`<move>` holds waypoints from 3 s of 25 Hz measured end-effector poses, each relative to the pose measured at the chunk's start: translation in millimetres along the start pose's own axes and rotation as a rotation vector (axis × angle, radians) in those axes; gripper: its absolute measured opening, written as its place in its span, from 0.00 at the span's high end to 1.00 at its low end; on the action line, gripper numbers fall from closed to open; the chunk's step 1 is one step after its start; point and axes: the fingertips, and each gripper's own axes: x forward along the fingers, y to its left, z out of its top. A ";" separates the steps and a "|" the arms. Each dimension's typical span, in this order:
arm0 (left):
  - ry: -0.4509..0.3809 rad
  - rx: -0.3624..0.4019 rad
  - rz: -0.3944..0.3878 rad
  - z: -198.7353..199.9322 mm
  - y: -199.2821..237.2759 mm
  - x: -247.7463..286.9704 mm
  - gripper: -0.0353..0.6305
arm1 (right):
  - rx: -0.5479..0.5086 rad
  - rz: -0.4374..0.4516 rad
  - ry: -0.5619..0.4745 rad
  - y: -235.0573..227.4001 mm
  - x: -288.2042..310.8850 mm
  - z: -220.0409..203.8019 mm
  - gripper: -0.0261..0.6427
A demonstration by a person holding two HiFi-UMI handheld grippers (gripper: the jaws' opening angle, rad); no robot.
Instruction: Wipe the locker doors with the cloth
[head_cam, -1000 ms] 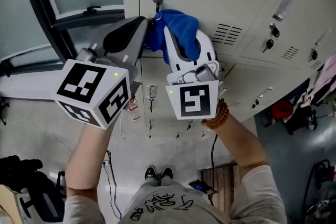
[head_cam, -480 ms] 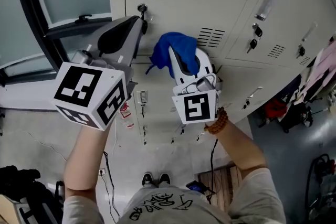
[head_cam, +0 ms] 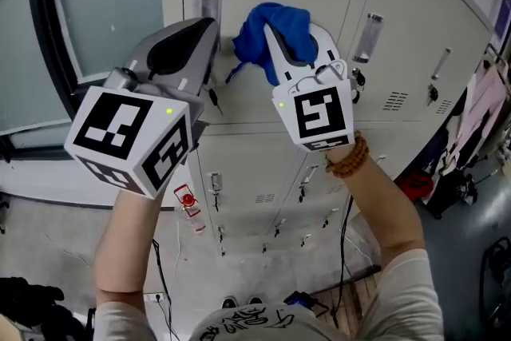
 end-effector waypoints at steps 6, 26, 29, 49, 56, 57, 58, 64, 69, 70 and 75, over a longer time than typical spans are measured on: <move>-0.054 0.027 -0.021 41.7 -4.3 15.4 0.94 | -0.050 -0.024 -0.046 -48.2 36.3 49.3 0.93; -0.031 0.026 -0.078 51.4 -22.0 50.3 0.94 | 0.024 -0.172 -0.101 -130.0 37.1 66.2 0.93; -0.028 0.006 -0.089 38.8 -27.9 52.6 0.94 | 0.017 -0.159 -0.101 -110.7 24.8 50.3 0.93; 0.118 -0.127 -0.095 -103.9 -81.5 26.0 0.94 | 0.079 0.012 0.017 77.7 -59.3 -77.3 0.93; 0.144 -0.204 -0.115 -134.7 -94.8 37.2 0.94 | 0.083 0.068 0.067 95.8 -82.6 -110.6 0.93; 0.140 -0.204 -0.121 -133.6 -97.2 39.7 0.94 | 0.079 0.067 0.079 93.1 -85.8 -114.8 0.93; 0.135 -0.204 -0.127 -132.0 -99.5 42.2 0.94 | 0.076 0.065 0.088 89.6 -88.1 -118.0 0.93; 0.110 -0.202 -0.146 -119.9 -105.9 53.5 0.94 | 0.078 0.096 0.145 70.5 -86.8 -118.7 0.93; 0.072 -0.188 -0.159 -94.3 -100.4 56.1 0.94 | 0.102 0.056 0.117 42.4 -78.0 -102.7 0.93; 0.063 -0.196 -0.167 -88.6 -99.1 57.0 0.94 | 0.099 0.043 0.110 34.3 -75.2 -98.5 0.93; 0.020 -0.236 -0.201 -57.6 -90.8 63.5 0.94 | 0.072 -0.015 0.060 -15.2 -54.6 -69.4 0.93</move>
